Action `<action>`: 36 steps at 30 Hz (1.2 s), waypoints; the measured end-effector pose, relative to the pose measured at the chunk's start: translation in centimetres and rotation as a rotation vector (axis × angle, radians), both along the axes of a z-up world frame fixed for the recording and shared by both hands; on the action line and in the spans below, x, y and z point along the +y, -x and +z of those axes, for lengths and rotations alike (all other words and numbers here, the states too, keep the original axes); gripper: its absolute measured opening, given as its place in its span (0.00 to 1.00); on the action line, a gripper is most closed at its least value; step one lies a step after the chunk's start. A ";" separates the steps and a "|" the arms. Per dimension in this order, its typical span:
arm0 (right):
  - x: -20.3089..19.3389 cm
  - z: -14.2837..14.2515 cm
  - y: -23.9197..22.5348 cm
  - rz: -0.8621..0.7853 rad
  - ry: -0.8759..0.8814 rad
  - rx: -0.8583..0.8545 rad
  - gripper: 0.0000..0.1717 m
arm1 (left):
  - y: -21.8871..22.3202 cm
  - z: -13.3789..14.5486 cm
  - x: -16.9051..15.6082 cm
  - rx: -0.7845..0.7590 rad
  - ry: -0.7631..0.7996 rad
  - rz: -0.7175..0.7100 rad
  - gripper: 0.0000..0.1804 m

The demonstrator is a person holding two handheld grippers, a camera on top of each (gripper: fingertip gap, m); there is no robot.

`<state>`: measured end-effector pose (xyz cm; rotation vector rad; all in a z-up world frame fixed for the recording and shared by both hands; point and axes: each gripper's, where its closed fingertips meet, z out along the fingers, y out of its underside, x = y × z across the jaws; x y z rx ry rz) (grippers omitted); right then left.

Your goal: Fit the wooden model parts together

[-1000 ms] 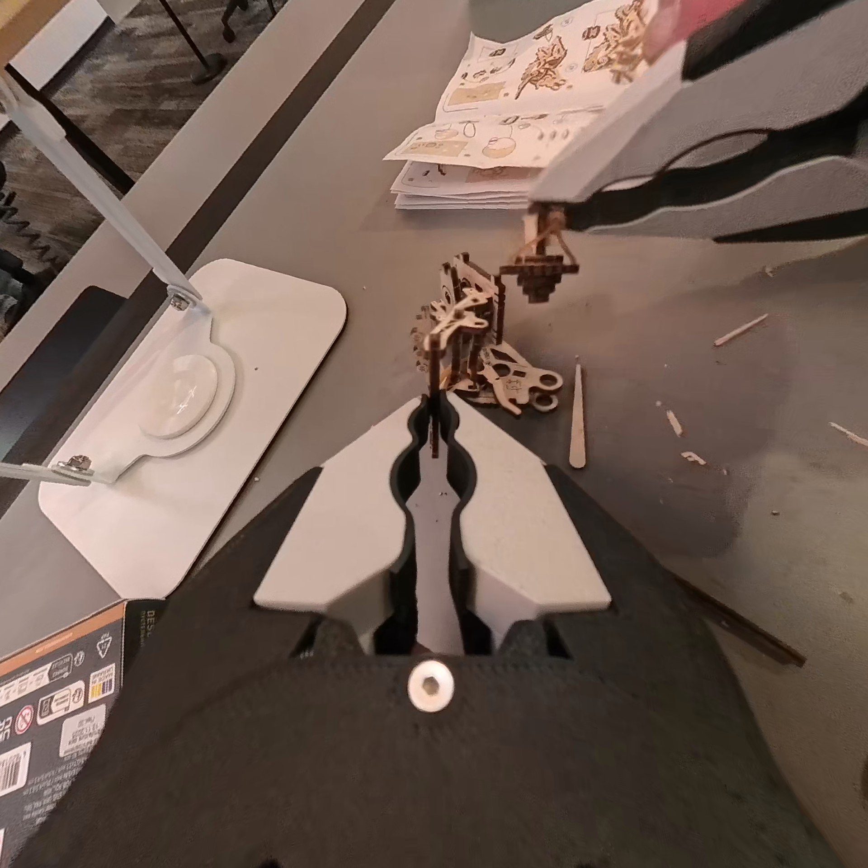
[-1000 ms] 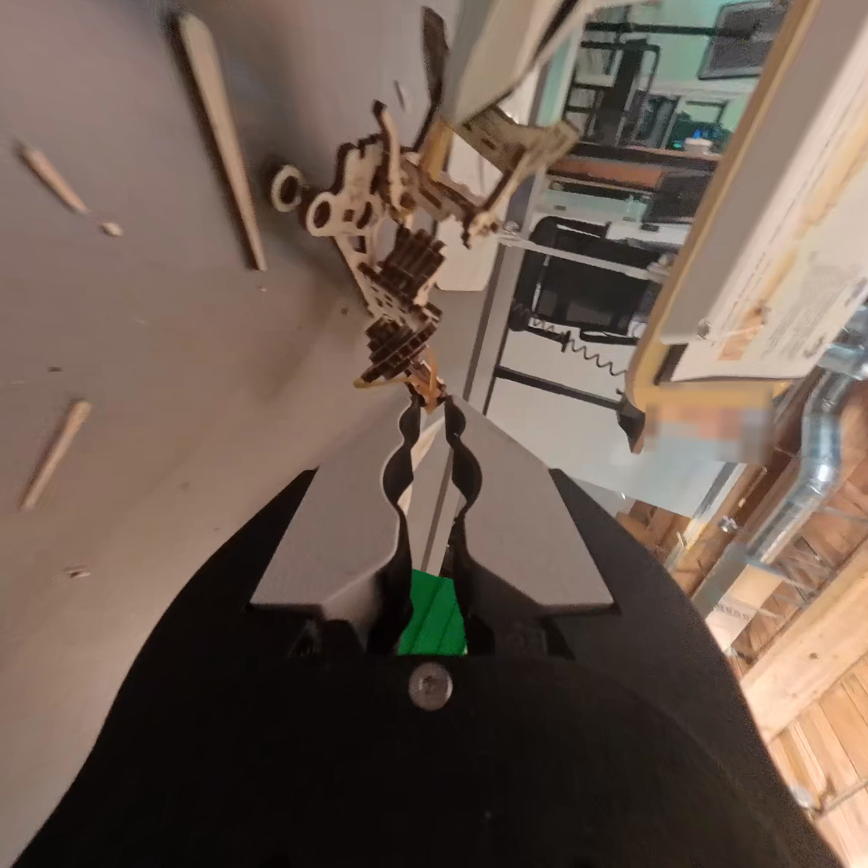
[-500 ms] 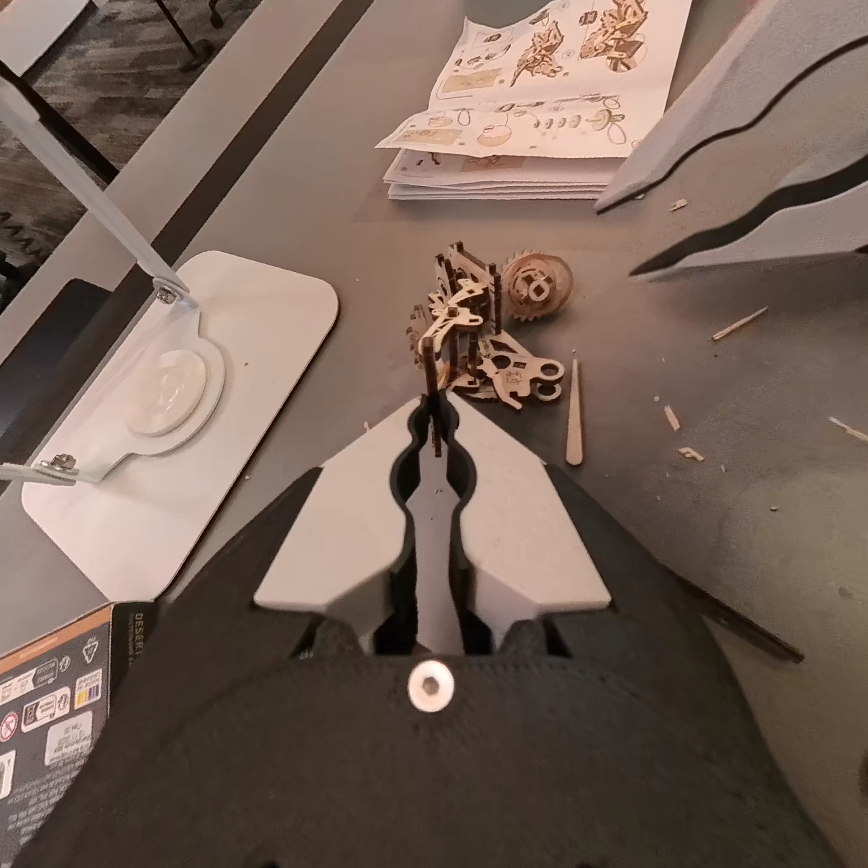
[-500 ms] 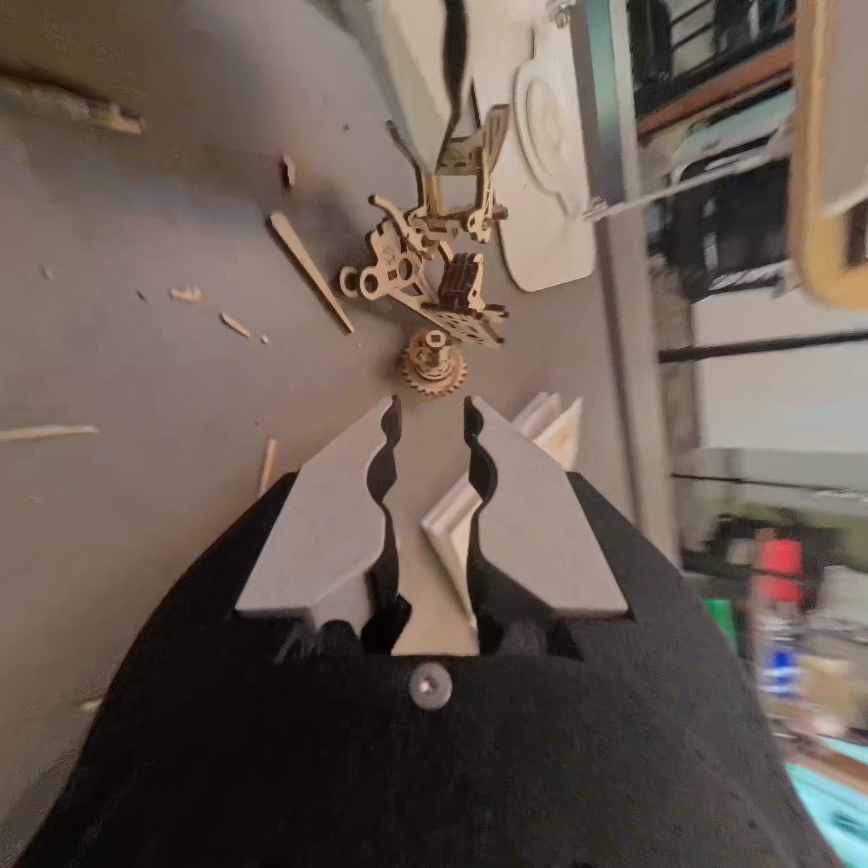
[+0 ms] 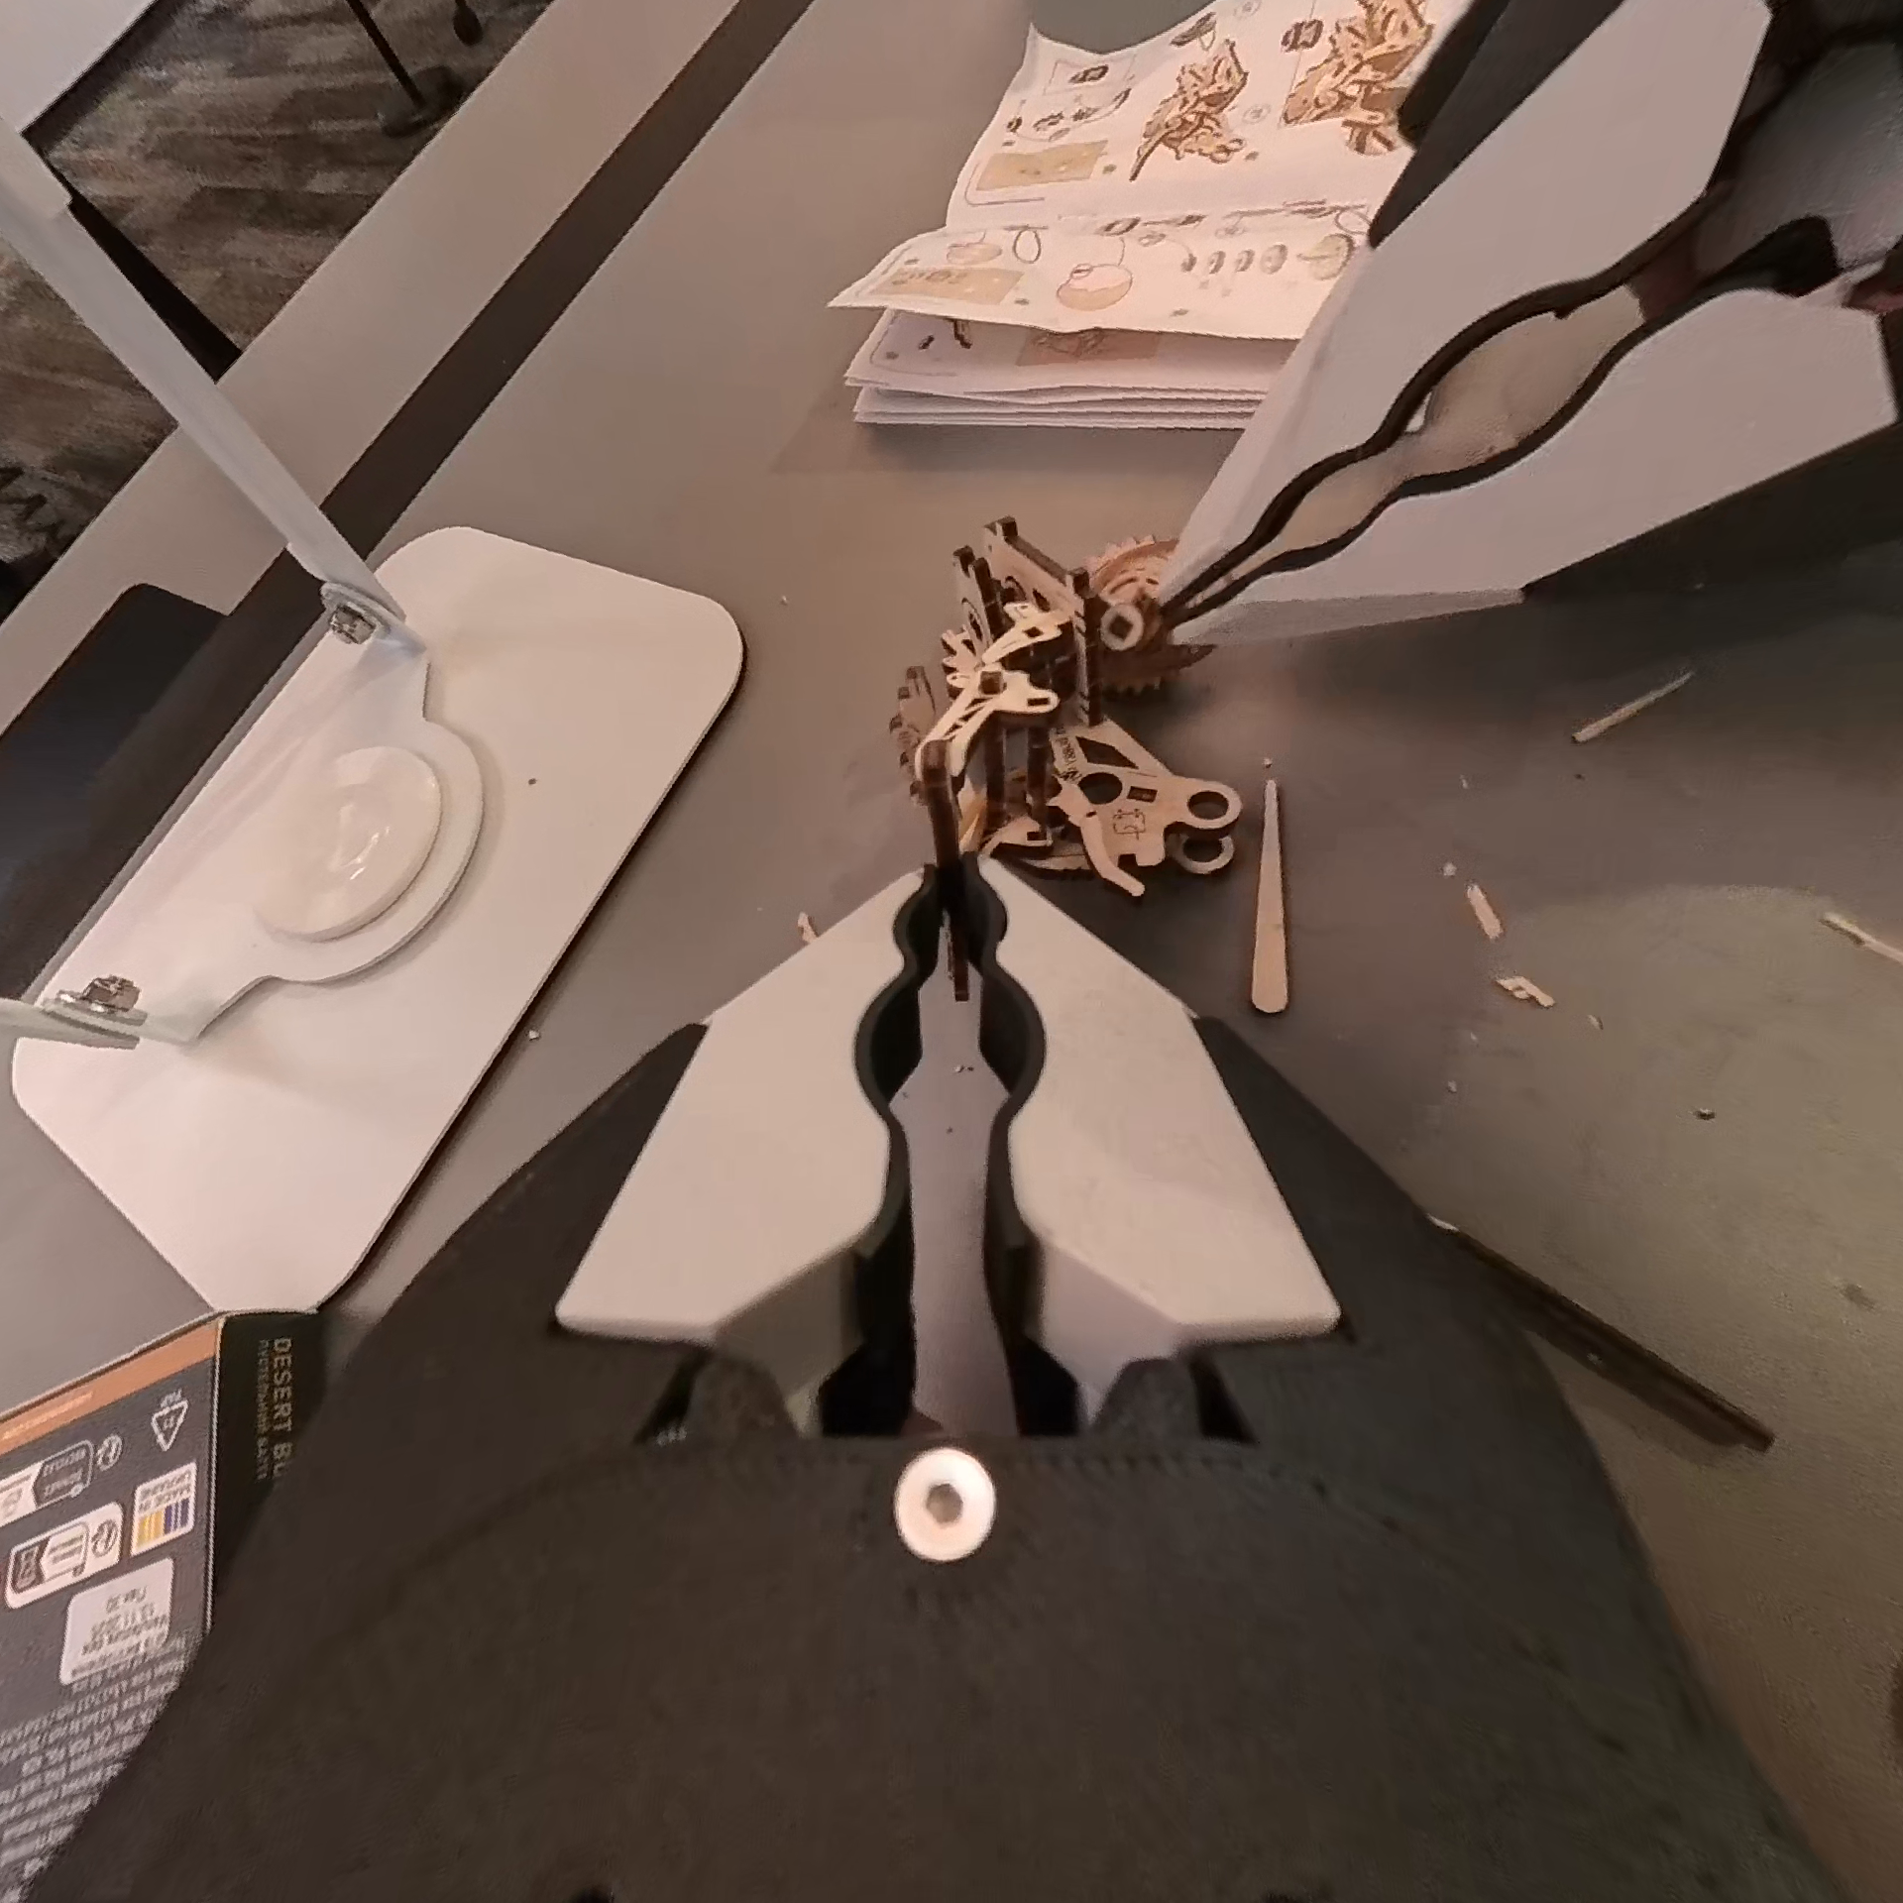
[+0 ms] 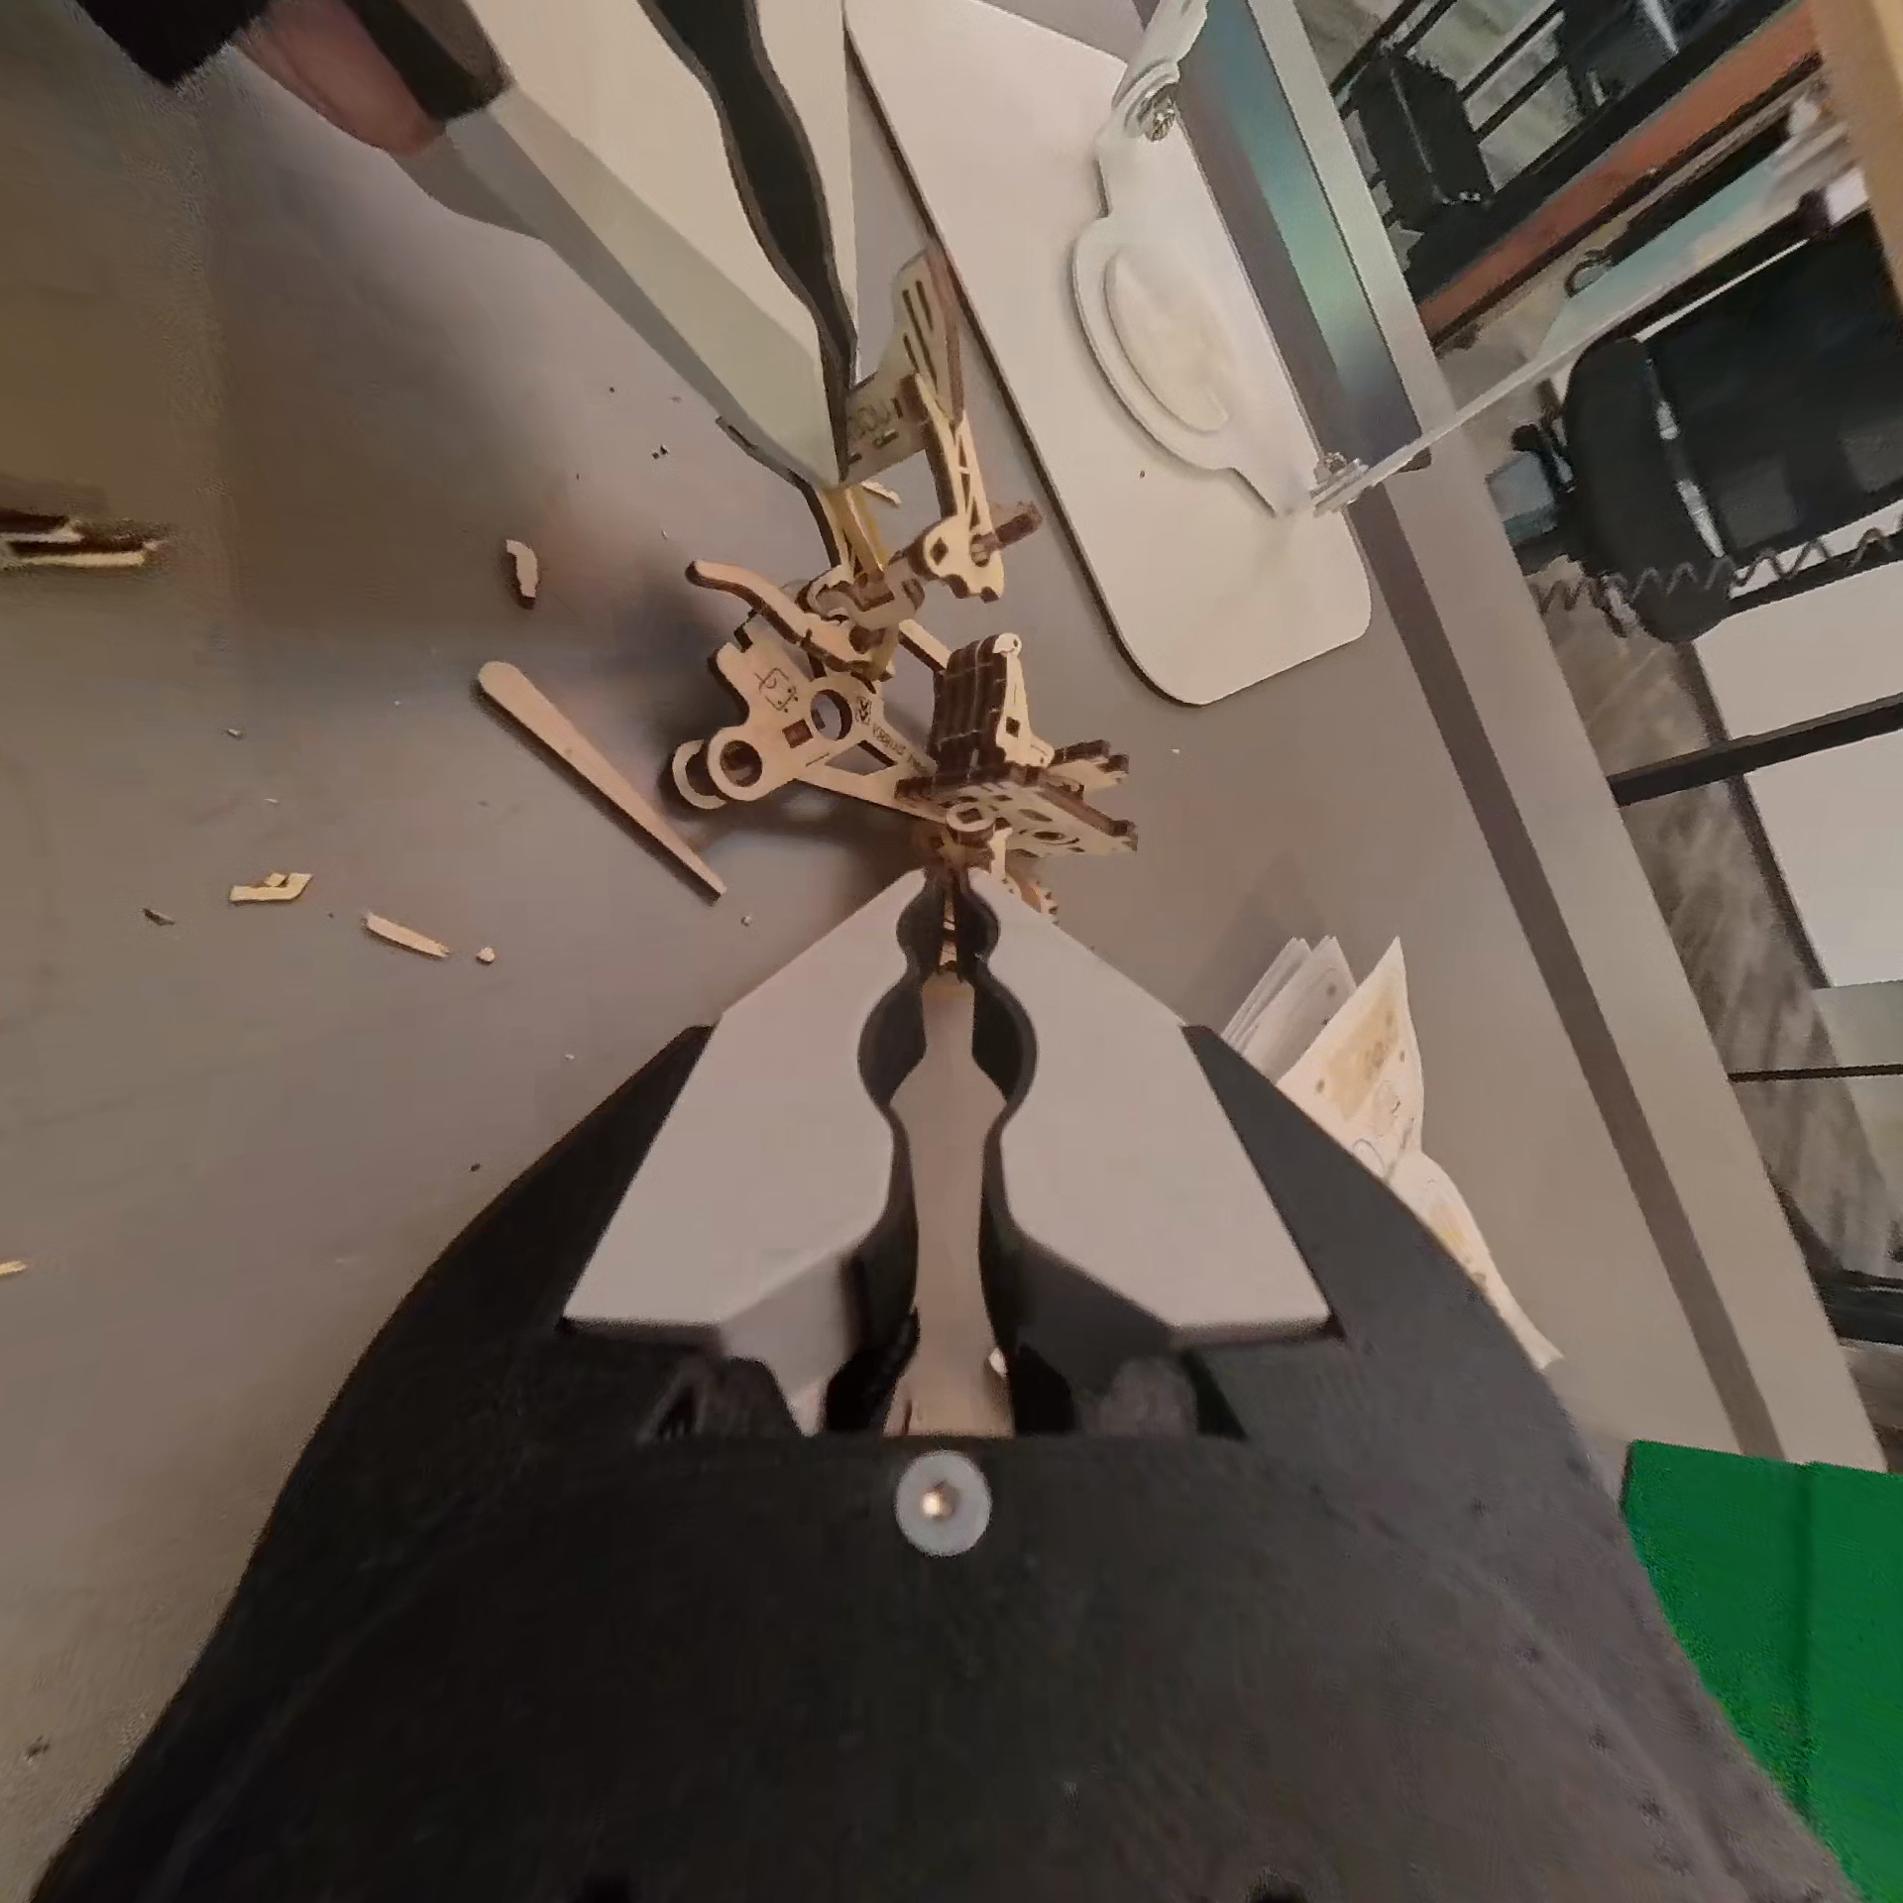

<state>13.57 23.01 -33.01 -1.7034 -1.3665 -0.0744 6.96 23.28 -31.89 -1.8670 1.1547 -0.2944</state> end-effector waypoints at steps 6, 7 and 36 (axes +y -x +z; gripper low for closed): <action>-0.2 1.0 0.3 0.027 0.064 0.050 0.12 | 0.1 -0.1 0.1 -0.007 0.011 0.004 0.00; -0.1 1.0 0.3 0.029 0.065 0.042 0.14 | 0.1 -0.1 0.1 -0.009 0.015 0.005 0.00; 1.2 3.0 4.5 0.001 0.616 0.737 0.06 | 0.5 -0.7 0.6 -0.068 0.075 0.024 0.01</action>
